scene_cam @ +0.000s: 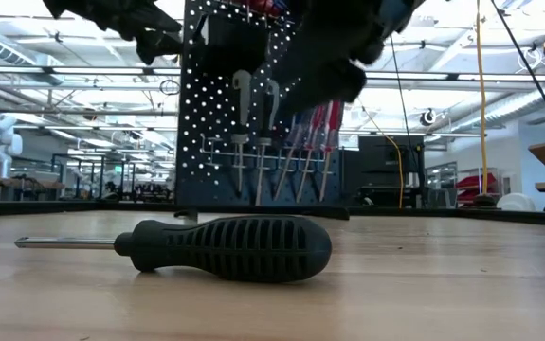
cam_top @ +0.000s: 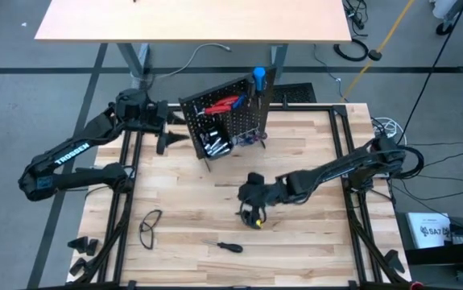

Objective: Hang tools onto peg board
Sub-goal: Hang the black screwdriver on the pegboard

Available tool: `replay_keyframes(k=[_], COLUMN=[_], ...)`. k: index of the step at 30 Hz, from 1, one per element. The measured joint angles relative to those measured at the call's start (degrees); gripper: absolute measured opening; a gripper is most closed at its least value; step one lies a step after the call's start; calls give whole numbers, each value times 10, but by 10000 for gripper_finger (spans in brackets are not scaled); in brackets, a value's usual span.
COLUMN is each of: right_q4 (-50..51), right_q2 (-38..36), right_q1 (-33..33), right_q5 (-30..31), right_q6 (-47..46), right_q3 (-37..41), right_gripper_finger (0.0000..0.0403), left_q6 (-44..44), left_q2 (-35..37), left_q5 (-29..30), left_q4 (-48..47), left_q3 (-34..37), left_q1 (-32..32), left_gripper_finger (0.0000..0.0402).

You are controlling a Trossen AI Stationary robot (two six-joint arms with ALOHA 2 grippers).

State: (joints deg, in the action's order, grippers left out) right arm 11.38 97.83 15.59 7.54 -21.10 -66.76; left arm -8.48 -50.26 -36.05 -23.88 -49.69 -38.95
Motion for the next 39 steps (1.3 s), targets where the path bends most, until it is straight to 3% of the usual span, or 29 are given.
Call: replay_keyframes(k=[2, 6, 8, 13, 17, 24, 30, 34, 39], right_q4=[-10, -58, -96, -164, -169, -168, -137, -137, -163], right_q2=[21, 56, 72, 97, 105, 117, 117, 135, 166], right_q1=[15, 38, 45, 61, 86, 145, 173, 177, 177], right_q5=[-2, -1, 1, -1, 0, 62, 139, 149, 147], right_q6=[-29, -70, -83, -119, -149, -171, -155, -127, -105], right_q3=[0, 0, 0, 0, 0, -22, -32, -32, -32], right_gripper_finger=[286, 286, 286, 286, 286, 286, 286, 286, 286], left_q6=[-8, -6, -9, 8, 22, 72, 130, 188, 246], left_q2=[12, 34, 39, 45, 44, 45, 46, 45, 45], left_q5=[29, 167, 193, 151, 151, 154, 201, 274, 302], left_q4=[-29, -62, -77, -123, -137, -127, -105, -91, -22], left_q3=[0, 0, 0, 0, 12, 60, 103, 124, 165], left_q1=[25, 62, 68, 77, 101, 172, 292, 388, 522], left_gripper_finger=[260, 260, 260, 260, 260, 260, 260, 260, 260])
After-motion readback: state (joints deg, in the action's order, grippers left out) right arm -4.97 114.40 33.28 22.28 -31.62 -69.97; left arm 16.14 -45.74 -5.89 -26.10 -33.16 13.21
